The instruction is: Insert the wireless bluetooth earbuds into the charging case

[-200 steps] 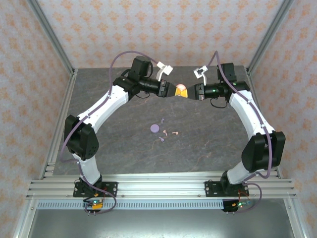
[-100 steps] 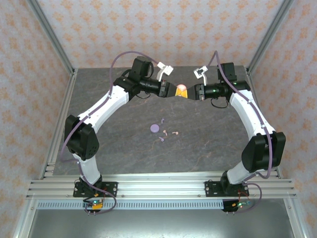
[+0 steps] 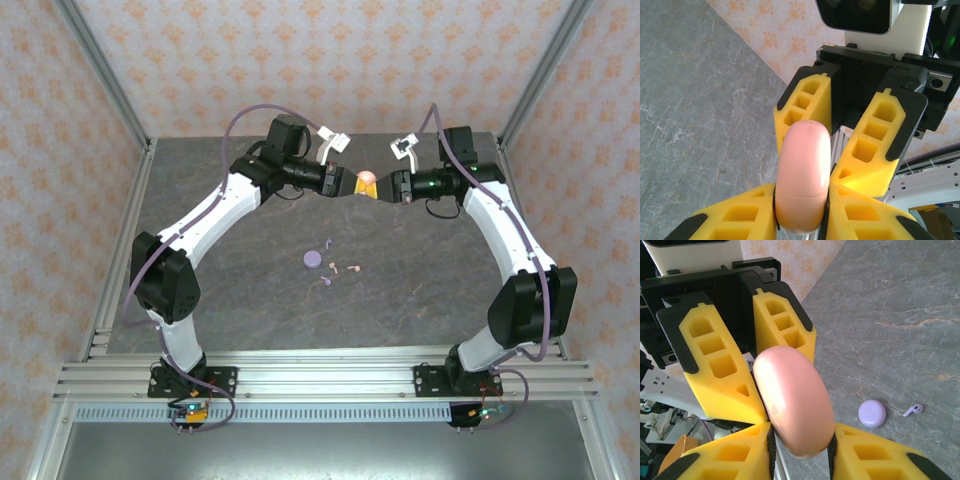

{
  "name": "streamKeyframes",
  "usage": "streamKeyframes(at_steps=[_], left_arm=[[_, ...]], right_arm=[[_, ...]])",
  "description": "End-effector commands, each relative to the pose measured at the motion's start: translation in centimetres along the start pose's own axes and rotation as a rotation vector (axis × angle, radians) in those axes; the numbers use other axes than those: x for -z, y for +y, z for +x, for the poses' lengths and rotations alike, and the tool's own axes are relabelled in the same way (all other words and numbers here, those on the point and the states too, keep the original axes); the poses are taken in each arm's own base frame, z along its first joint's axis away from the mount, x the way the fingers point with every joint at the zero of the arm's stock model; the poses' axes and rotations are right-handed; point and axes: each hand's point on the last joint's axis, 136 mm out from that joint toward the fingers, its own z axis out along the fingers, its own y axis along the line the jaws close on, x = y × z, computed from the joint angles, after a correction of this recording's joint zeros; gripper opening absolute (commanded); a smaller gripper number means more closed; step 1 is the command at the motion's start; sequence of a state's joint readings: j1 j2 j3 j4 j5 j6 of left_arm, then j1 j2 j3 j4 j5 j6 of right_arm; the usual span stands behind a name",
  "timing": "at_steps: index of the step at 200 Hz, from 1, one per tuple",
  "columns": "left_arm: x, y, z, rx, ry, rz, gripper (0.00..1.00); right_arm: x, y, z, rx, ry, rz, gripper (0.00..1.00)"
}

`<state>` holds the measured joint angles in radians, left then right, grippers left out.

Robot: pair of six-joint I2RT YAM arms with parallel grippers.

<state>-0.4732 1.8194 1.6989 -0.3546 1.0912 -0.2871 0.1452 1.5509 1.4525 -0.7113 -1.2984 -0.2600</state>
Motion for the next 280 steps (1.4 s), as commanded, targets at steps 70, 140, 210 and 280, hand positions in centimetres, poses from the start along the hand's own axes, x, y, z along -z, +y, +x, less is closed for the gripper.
streamKeyframes(at_steps=[70,140,210,280], left_arm=[[0.8,-1.9,-0.7,-0.049,-0.022,0.038,0.33],[0.3,-2.5,-0.6,-0.058,-0.011,0.061,0.37],[-0.2,-2.5,-0.6,-0.055,-0.006,0.065,0.40],[0.1,-1.8,-0.4,-0.063,-0.005,0.020,0.24]], right_arm=[[0.8,2.1,-0.8,0.071,-0.017,-0.009,0.21],[0.8,2.5,-0.8,0.076,-0.018,-0.027,0.21],[0.7,2.8,-0.8,0.078,-0.014,-0.039,0.17],[1.0,1.4,-1.0,0.064,-0.031,0.055,0.34]])
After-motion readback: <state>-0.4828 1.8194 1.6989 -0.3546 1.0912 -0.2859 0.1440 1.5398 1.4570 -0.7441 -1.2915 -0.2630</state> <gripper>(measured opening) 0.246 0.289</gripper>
